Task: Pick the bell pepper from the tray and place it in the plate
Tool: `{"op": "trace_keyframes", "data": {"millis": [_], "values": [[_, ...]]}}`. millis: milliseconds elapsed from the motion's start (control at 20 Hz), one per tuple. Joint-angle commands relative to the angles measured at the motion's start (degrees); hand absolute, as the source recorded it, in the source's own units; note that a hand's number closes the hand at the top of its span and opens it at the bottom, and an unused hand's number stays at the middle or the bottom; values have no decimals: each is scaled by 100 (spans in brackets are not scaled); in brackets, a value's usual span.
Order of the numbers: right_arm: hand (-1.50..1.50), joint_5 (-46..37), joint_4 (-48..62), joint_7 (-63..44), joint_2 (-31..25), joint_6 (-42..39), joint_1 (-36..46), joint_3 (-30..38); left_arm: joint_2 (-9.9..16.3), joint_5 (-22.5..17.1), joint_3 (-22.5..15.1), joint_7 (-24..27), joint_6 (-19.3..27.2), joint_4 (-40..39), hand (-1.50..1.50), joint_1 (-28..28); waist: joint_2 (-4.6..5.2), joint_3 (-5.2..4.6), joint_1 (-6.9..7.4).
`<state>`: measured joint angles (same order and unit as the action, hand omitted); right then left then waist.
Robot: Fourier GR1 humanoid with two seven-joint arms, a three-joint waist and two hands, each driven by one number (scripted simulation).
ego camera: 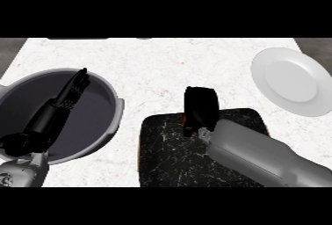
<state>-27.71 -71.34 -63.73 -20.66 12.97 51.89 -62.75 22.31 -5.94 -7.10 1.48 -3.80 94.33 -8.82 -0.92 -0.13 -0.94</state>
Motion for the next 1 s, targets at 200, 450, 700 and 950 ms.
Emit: {"op": "trace_keyframes", "data": {"millis": [200,450,700,950], "values": [[150,-912,-1136,-1466,-505,-87,-68,758,79,-66,149,43,-144,74,0,199,13,8,-67],[150,-1599,-1427,-1521,-908,-117,-331,1143,81,56,133,-63,-68,322,0,284,29,12,-24],[150,-1916,-1628,-1145,-1467,-88,-825,1689,-63,157,128,93,-65,-40,0,56,67,12,-38],[150,-1712,-913,-278,-1452,211,-1017,2595,-15,27,236,-174,-208,180,0,-211,95,16,88]]}}
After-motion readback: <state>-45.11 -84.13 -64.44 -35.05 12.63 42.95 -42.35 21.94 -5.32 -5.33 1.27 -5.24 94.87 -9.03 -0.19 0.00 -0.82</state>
